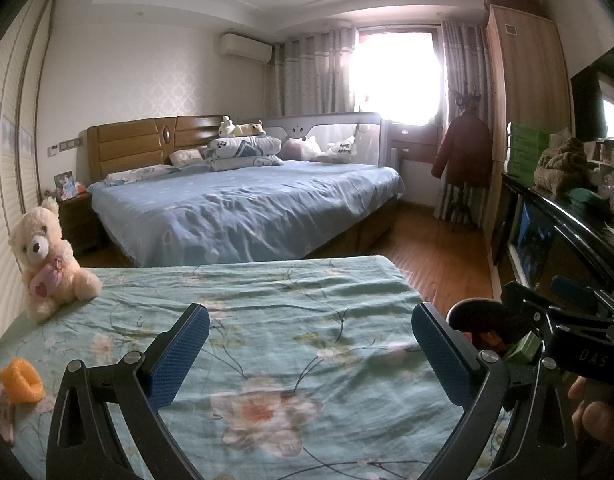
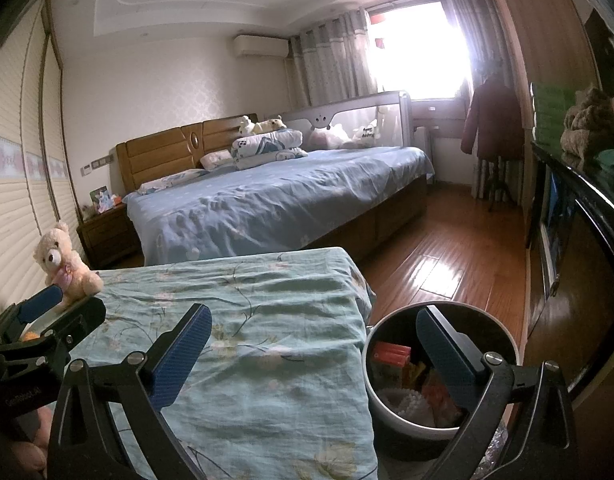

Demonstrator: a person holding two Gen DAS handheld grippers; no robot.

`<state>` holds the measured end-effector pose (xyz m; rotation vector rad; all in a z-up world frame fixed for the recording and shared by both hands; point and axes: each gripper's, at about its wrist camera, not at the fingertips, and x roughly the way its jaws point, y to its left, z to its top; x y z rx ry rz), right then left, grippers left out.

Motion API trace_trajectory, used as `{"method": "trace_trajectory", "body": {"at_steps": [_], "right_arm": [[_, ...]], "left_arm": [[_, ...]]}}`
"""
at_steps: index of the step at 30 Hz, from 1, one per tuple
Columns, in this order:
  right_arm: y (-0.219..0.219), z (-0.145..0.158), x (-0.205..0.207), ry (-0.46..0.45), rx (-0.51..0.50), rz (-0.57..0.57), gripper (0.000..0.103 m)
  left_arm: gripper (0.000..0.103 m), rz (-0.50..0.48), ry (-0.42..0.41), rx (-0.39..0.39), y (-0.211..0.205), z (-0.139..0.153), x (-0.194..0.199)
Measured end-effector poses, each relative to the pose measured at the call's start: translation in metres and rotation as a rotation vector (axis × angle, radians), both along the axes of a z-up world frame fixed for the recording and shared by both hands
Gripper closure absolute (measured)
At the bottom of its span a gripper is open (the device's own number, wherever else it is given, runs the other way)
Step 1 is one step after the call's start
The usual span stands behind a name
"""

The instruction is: Collect trash

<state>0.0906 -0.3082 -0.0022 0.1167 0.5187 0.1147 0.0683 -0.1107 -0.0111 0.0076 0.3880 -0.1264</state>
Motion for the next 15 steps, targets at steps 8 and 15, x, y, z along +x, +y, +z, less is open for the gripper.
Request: {"method": "trace_trajectory", "body": {"at_steps": [8,15], "right_arm": [[0.0052,-0.0003,-0.002,0.007,0.003,0.006,0.0],[0.004,-0.0007,-0.0016,0.008,0.004,0.005,0.0]], "left_arm": [[0.001,-0.001,0.002,0.0,-0.0001,-0.0007,-0.0001],[0.001,-0.003,0.006,-0.001,-0.0006,-0.0026,-0.0006]]}}
